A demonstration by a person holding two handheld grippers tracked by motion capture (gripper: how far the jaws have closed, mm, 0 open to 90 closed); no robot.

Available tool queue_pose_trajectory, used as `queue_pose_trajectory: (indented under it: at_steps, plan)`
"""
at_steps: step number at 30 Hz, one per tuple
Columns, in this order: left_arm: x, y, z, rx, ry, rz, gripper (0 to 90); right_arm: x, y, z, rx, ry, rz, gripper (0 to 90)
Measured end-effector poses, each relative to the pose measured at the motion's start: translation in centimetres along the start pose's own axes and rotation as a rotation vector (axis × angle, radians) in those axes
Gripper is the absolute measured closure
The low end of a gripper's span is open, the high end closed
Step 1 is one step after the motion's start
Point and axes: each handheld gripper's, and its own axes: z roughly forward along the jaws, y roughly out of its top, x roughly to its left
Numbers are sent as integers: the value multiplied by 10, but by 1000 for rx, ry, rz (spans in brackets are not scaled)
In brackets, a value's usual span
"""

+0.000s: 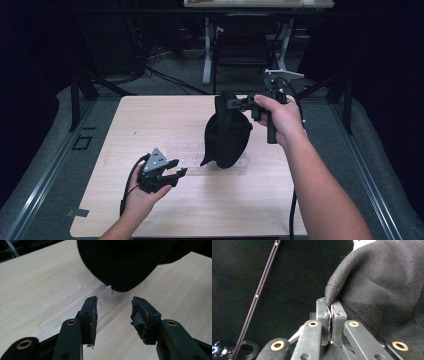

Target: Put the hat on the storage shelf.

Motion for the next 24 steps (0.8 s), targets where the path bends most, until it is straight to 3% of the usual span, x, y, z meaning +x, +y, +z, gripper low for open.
queue_pose_trajectory:
  at_steps: [6,12,24]
  plan:
    - [-17,12,9,-25,-28,57,619,0,0,1,-8,2,0,876]
    - [-27,23,16,-39,-49,84,651,0,0,2,-15,3,-1,875]
    - [-35,32,30,-35,-54,99,705,1,0,5,-17,9,-3,874]
